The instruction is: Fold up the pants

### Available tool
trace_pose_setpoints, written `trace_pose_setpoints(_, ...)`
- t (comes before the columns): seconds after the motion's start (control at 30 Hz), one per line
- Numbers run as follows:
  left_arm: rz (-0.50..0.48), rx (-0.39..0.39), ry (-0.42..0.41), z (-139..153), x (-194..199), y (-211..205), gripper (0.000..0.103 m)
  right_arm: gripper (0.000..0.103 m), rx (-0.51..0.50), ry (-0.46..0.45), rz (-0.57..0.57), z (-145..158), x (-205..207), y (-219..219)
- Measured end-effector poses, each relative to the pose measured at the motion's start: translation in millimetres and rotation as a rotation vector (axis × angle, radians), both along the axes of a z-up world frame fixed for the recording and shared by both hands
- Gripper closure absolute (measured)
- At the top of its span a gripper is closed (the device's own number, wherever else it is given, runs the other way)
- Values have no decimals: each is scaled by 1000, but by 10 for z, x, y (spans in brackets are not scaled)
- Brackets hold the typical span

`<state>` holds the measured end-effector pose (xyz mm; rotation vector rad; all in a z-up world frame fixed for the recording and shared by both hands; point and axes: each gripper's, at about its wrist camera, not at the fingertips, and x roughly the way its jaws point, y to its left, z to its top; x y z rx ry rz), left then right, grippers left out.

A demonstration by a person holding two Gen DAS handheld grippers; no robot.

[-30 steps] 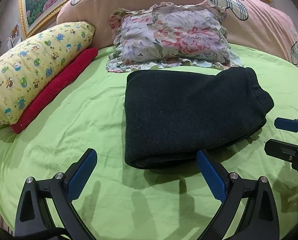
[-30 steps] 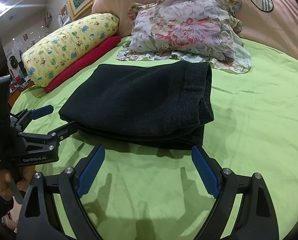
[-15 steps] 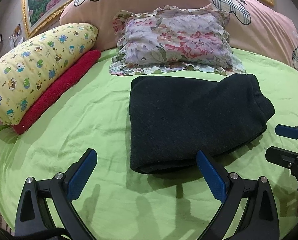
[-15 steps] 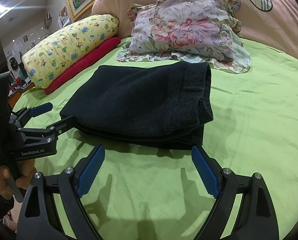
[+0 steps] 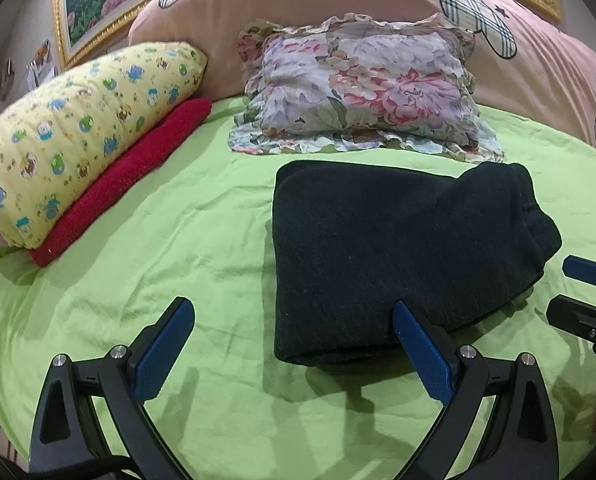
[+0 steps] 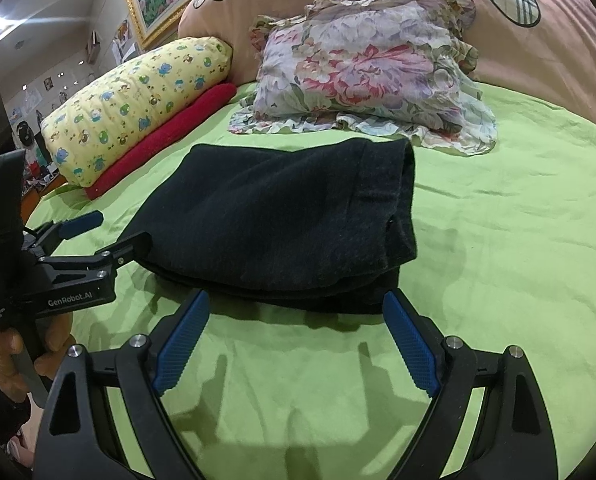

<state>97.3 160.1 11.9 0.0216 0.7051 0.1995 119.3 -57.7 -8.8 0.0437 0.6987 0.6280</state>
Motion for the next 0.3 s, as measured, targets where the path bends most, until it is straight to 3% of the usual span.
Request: trace_pose_setpoints(0.3,-13,14,-5,79,11,-80,3,14,-2,-4,-23,44,36,-18)
